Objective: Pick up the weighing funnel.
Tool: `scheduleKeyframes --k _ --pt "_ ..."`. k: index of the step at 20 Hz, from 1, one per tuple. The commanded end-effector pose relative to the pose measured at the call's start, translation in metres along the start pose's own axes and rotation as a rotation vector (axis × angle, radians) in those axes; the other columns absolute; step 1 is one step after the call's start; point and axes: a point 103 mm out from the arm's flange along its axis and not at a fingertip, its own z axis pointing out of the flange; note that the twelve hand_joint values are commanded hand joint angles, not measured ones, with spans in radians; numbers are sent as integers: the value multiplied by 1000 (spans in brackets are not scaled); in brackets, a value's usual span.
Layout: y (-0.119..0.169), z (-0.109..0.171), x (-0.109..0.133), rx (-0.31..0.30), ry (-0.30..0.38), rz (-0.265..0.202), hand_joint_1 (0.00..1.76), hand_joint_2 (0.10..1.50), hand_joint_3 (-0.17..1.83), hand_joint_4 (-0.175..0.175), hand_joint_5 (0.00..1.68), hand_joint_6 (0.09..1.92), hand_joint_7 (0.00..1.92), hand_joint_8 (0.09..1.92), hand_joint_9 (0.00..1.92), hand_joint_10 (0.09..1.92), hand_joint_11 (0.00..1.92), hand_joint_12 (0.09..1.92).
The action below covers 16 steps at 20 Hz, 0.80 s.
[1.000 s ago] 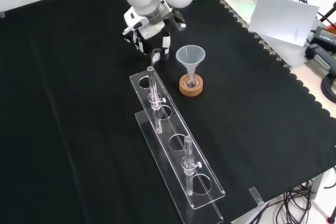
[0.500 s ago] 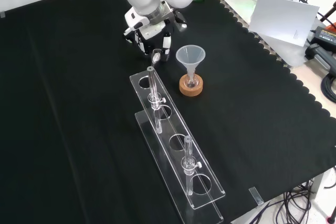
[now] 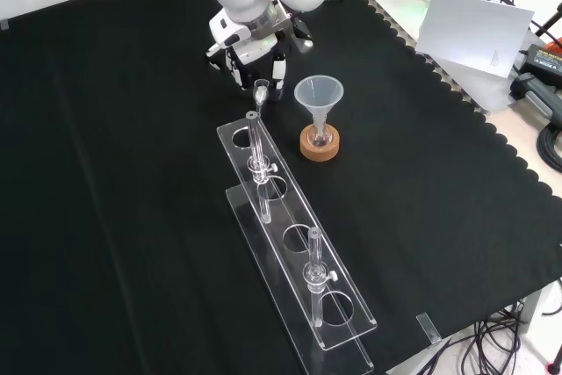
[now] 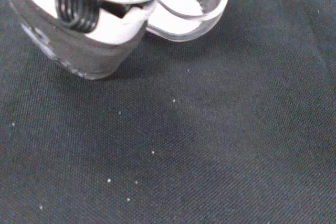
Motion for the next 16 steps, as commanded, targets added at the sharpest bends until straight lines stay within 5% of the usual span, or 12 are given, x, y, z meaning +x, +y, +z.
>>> scheduleKeyframes --k 1,16 --pt "-1 -2 0 -1 1 7 1154 595 632 175 1541 127 1754 87 1184 232 163 1507" --pt "-5 -27 -1 -39 -3 -4 1155 589 641 175 1546 120 1758 87 1192 230 170 1505"
